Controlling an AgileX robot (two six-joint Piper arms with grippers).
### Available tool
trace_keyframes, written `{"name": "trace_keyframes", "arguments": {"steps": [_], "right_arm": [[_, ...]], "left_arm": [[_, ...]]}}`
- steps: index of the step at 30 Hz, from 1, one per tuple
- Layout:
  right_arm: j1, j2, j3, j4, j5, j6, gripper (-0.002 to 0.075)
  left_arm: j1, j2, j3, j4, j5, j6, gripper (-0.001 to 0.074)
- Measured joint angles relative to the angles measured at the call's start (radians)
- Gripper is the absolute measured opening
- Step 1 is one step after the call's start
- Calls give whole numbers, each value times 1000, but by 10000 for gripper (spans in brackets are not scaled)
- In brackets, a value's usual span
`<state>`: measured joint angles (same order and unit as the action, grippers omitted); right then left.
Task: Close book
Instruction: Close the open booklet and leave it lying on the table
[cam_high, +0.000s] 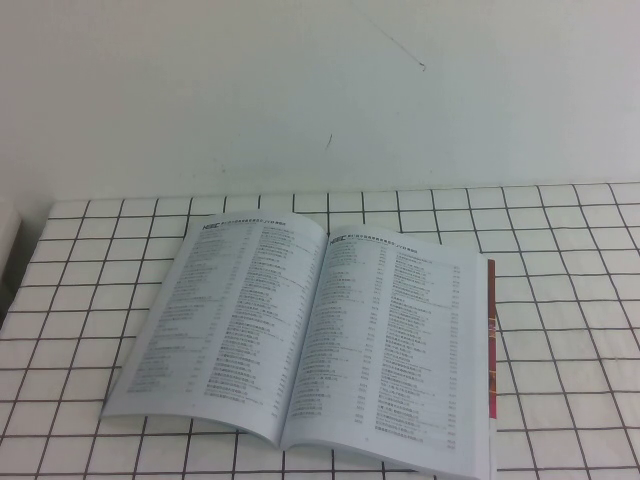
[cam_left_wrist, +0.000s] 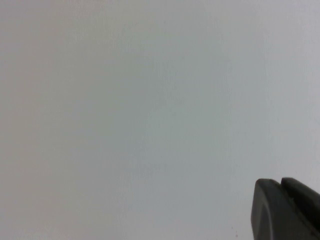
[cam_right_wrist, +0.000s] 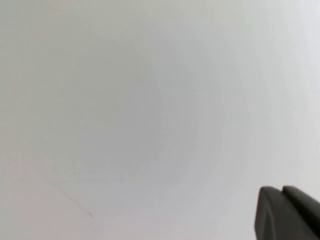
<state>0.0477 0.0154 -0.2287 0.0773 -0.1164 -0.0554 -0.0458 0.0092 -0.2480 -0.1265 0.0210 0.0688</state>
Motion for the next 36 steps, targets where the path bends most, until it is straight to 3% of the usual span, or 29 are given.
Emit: {"name": "trace_keyframes", "arguments": {"steps": [8, 14, 21, 26, 32, 36], "right_arm": [[2, 326, -277, 2, 393, -73, -3], [10, 690, -428, 60, 519, -268, -3], [45, 1102, -547, 337, 504, -614, -3], [141, 1360, -644, 578, 511, -848, -3], [294, 1622, -725, 692, 474, -948, -3], [340, 1767, -729, 728, 429, -959, -3]], "left_arm": [[0, 313, -278, 0, 350, -5, -4], [0, 657, -380, 7, 485, -5, -4], [0, 985, -448, -32, 390, -5, -4], [0, 1155, -508, -37, 329, -5, -4], [0, 1345, -568, -41, 278, -5, -4], [0, 1452, -604, -57, 264, -7, -4]]}}
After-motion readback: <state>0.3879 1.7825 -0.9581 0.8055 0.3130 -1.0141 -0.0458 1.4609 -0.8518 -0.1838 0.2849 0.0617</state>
